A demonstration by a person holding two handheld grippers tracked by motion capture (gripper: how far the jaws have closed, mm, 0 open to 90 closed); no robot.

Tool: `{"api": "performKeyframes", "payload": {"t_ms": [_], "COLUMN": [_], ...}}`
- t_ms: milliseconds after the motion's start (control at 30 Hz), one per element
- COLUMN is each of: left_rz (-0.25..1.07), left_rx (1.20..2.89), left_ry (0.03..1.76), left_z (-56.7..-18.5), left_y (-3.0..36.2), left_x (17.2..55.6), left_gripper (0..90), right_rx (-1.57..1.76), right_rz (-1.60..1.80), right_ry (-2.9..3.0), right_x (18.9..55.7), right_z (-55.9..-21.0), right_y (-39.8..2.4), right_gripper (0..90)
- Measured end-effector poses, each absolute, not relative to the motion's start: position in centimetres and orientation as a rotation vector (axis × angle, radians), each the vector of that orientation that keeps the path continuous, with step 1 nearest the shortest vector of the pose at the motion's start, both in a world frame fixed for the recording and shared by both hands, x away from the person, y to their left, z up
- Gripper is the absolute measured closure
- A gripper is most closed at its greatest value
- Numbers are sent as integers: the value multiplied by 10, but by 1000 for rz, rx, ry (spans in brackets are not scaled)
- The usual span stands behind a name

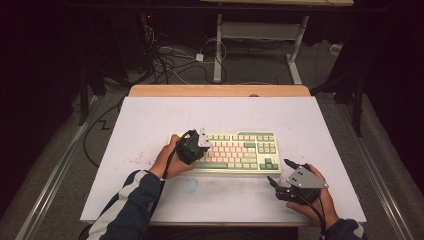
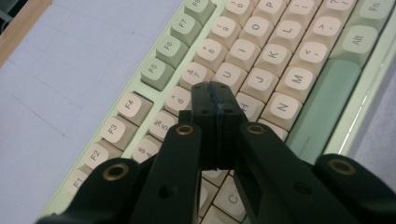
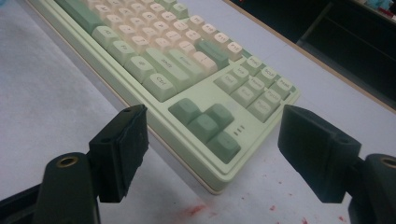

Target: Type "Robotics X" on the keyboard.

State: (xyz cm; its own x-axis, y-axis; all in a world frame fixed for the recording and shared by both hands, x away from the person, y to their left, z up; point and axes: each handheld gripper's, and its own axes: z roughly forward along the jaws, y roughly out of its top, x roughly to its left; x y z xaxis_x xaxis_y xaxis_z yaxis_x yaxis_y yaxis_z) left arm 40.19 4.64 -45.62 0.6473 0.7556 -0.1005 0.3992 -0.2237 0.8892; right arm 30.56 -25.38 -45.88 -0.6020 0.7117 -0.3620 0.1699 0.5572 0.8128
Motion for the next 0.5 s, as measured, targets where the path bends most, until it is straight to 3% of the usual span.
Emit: {"api": "performKeyframes", "payload": {"t_ms": [500], "left_rz": [438], "left_rx": [1848], "left_ry": [959], "left_z": [-464], "left_y": [47], "left_x": [413], "left_gripper": [867], "right_rx": [705], "right_rz": [987], "right_ry": [2102], "right_x": [306], "right_z": [-460], "right_y": [-253], "right_gripper": [252]}}
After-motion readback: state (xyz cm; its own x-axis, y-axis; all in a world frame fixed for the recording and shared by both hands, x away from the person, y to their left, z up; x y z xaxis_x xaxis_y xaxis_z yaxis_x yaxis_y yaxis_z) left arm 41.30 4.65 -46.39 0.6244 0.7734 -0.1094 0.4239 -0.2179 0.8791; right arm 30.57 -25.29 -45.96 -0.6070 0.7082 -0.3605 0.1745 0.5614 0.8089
